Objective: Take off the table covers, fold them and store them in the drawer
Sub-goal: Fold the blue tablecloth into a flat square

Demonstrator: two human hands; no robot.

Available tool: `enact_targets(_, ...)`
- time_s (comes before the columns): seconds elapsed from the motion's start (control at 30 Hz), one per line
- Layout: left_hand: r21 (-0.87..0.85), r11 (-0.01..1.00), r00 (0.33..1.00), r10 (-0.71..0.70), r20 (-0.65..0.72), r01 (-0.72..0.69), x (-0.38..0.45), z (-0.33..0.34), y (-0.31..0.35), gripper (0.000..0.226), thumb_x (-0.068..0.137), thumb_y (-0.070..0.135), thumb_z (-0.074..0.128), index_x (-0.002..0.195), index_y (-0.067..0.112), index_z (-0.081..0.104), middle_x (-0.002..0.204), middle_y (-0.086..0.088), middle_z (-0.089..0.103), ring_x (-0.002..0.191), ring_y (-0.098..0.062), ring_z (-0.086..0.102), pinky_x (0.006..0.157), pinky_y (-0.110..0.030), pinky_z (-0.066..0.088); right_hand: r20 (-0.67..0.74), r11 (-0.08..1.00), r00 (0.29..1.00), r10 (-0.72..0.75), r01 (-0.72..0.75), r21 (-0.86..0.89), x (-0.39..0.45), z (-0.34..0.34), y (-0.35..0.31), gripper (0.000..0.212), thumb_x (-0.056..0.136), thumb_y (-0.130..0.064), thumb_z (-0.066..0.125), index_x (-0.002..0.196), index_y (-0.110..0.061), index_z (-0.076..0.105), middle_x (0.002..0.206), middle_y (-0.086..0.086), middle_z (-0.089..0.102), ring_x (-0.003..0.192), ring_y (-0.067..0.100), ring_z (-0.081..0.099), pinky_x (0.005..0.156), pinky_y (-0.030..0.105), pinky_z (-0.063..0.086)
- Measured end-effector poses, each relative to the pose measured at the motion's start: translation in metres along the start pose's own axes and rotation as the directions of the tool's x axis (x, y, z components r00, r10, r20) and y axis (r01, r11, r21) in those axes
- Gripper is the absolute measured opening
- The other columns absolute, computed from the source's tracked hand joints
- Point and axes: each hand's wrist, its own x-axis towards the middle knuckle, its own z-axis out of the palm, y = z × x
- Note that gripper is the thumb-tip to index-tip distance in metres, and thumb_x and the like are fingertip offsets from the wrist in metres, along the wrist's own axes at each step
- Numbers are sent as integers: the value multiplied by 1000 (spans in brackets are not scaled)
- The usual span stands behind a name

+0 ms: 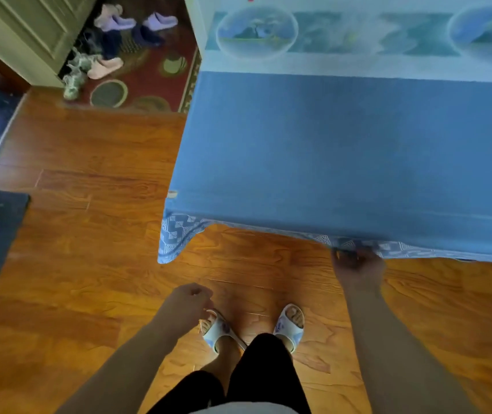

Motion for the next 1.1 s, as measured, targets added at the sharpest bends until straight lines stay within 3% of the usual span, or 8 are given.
enact_targets(0.2, 195, 980, 978, 6, 207, -47, -26, 24, -3, 19, 86, 21, 61, 88, 5, 72, 87, -18, 74, 67, -17, 61, 60, -26, 42, 13, 993, 1000, 2, -4, 114, -117, -15, -4, 72, 67, -18, 81, 136, -18, 59, 130, 6, 68, 121, 27, 64, 102, 48, 48)
enact_targets(0.33, -239, 967, 945, -4, 327, 87, -38, 49, 5, 22, 97, 28, 65, 102, 7, 70, 88, -9, 73, 84, -24, 65, 73, -32, 51, 70, 995, 997, -20, 13, 99, -183, -8, -26, 74, 32, -10, 100, 100, -16, 71, 93, 4, 75, 84, 18, 74, 81, 36, 55)
enact_targets(0.47, -747, 614, 872, 187, 452, 255, -47, 68, 26, 29, 95, 48, 60, 103, 22, 73, 115, -20, 69, 115, -33, 60, 100, -48, 46, 111, 999, 993, -35, 39, -34, -224, 16, -60, 10, 76, -13, 72, 83, -15, 64, 77, 1, 68, 70, 13, 71, 65, 26, 60)
enact_targets(0.6, -906, 347, 925, 198, 325, 244, -50, 74, 46, 48, 90, 51, 64, 123, 18, 57, 120, -26, 59, 122, -42, 56, 103, -55, 45, 147, 999, 989, -31, 29, 17, -236, 41, -81, 6, 88, -8, 62, 87, -12, 58, 77, 2, 66, 74, 11, 69, 67, 28, 61)
enact_targets(0.73, -927, 244, 924, 187, 332, 284, -49, 82, 57, 79, 89, 58, 65, 152, 34, 23, 139, -26, 48, 130, -45, 50, 103, -58, 44, 125, 998, 992, -36, 28, 60, -232, 52, -88, 76, 35, 4, 97, 100, -8, 59, 77, 5, 58, 71, 13, 64, 64, 35, 62)
enact_targets(0.83, -961, 165, 938, 233, 258, 223, -55, 79, 74, 70, 83, 52, 70, 138, 16, 45, 133, -17, 59, 118, -36, 63, 99, -54, 51, 142, 998, 989, -31, 23, 63, -222, 48, -93, 114, 4, 4, 98, 111, -7, 60, 88, 9, 58, 85, 16, 63, 64, 37, 62)
enact_targets(0.93, -997, 10, 970, 231, 83, 82, -51, 56, 86, 71, 78, 37, 76, 140, 12, 54, 127, -7, 68, 93, -25, 75, 71, -41, 61, 142, 1000, 990, -7, 3, 26, -229, 53, -95, 68, 52, 1, 88, 113, -7, 59, 92, 12, 61, 86, 19, 66, 62, 37, 62)
enact_targets(1.1, -987, 50, 982, 124, -146, -153, -56, 17, 96, 21, 110, 27, 38, 115, 16, 56, 138, 0, 56, 124, -17, 60, 87, -31, 55, 130, 999, 991, 24, -20, -31, -224, 46, -91, 15, 85, -4, 63, 98, -8, 57, 86, 11, 64, 80, 21, 69, 59, 34, 61)
